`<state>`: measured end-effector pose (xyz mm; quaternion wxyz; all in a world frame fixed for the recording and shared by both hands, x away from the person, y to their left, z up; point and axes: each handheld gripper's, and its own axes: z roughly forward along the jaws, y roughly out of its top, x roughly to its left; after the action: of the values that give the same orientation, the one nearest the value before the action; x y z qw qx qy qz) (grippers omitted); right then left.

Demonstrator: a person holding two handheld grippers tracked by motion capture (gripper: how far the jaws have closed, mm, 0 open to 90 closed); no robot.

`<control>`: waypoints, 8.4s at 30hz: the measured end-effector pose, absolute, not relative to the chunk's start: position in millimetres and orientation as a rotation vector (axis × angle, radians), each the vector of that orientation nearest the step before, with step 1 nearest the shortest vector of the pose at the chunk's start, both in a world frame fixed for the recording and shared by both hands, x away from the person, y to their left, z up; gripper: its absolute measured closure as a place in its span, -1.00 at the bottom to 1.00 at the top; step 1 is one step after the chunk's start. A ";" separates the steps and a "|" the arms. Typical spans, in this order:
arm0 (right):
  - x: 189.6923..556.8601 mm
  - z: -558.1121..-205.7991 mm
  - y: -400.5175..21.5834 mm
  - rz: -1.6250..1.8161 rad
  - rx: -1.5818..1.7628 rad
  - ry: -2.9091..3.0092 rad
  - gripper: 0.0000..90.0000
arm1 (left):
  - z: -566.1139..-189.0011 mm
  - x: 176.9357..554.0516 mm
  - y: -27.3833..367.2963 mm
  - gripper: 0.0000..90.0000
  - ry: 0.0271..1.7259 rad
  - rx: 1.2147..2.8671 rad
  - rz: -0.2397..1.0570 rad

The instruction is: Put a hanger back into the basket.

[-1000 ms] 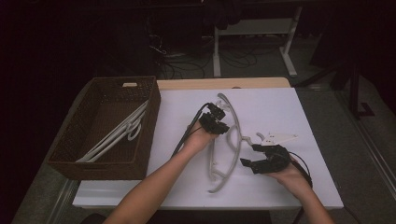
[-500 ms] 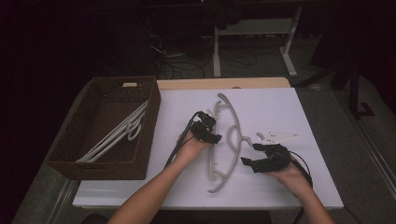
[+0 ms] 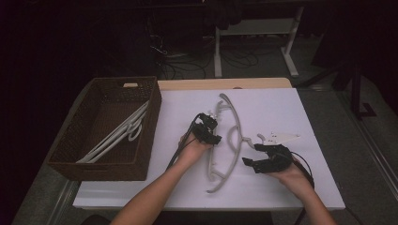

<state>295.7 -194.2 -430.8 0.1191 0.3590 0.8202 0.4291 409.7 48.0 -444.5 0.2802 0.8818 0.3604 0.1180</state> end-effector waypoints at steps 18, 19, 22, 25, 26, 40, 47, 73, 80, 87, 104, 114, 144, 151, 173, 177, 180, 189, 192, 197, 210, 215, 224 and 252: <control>295.6 -430.1 -194.0 1.259 1.053 2.396 -0.44 | -440.1 429.8 70.2 0.60 0.925 2.392 0.344; 295.6 -430.1 -194.0 1.258 1.053 2.396 -0.44 | -437.9 428.9 71.4 0.47 0.923 2.382 0.342; 295.4 -429.8 -194.0 1.262 1.053 2.395 -0.44 | -426.8 421.1 75.7 0.30 0.898 2.356 0.373; 295.5 -429.8 -193.8 1.264 1.053 2.395 -0.44 | -413.6 410.0 82.3 0.23 0.853 2.335 0.384; 295.5 -429.9 -193.7 1.261 1.055 2.396 -0.44 | -409.6 405.8 84.9 0.22 0.836 2.327 0.370; 320.0 -419.9 -188.2 1.245 1.094 2.384 0.12 | -417.0 348.1 122.8 -0.16 0.662 2.296 0.241; 361.6 -412.6 -173.7 1.181 1.127 2.390 0.57 | -425.6 339.7 132.1 -0.34 0.622 2.276 0.193; 496.0 -430.7 -106.3 0.905 1.170 2.482 0.97 | -438.5 333.8 113.5 -0.38 0.531 2.328 0.197; 500.3 -434.7 -101.7 0.866 1.165 2.506 0.97 | -437.8 335.2 111.4 -0.29 0.517 2.339 0.200; 501.5 -436.5 -101.6 0.857 1.174 2.513 0.98 | -441.0 340.3 103.9 0.04 0.483 2.384 0.167; 502.6 -437.4 -101.5 0.847 1.174 2.522 0.98 | -446.2 349.4 86.2 0.69 0.431 2.477 0.129; 495.9 -420.5 -115.7 0.907 1.193 2.498 0.57 | -441.7 353.8 90.7 0.81 0.523 2.443 0.114; 341.7 -367.1 -207.8 1.282 1.106 2.304 -0.38 | -344.5 361.7 121.5 0.82 0.696 2.295 0.148; 322.1 -381.5 -206.2 1.282 1.111 2.320 -0.48 | -302.7 355.5 140.9 0.82 0.675 2.250 0.183; 301.8 -416.2 -197.0 1.231 1.102 2.349 -0.68 | -256.8 352.9 314.3 0.82 0.757 2.102 0.354; 302.3 -417.4 -196.1 1.218 1.103 2.352 -0.68 | -271.1 352.6 346.7 0.82 0.808 2.100 0.369; 302.8 -416.9 -197.2 1.221 1.106 2.346 -0.69 | -284.9 353.3 369.5 0.82 0.835 2.096 0.369; 304.6 -416.2 -200.7 1.216 1.125 2.326 -0.69 | -307.5 352.5 408.8 0.82 0.897 2.099 0.362; 305.0 -416.3 -201.8 1.213 1.127 2.323 -0.69 | -311.5 351.4 413.7 0.82 0.903 2.087 0.353; 304.8 -415.9 -202.5 1.213 1.131 2.318 -0.69 | -314.0 347.8 416.2 0.82 0.888 2.086 0.337; 305.6 -416.5 -204.0 1.210 1.138 2.316 -0.69 | -324.1 346.7 416.3 0.82 0.900 2.095 0.281; 306.0 -416.8 -204.4 1.207 1.144 2.312 -0.69 | -332.2 348.1 416.5 0.82 0.945 2.139 0.254; 306.0 -415.9 -204.2 1.205 1.135 2.314 -0.69 | -341.3 353.4 417.1 0.22 1.001 2.095 0.383; 291.3 -348.6 -192.6 1.371 0.942 2.299 -0.72 | -327.4 326.5 308.7 -0.79 0.689 1.989 0.232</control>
<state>291.3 -192.6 -348.6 0.1512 0.3281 0.8009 0.4776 326.5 308.7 -327.4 0.4900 0.8187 0.2837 0.0957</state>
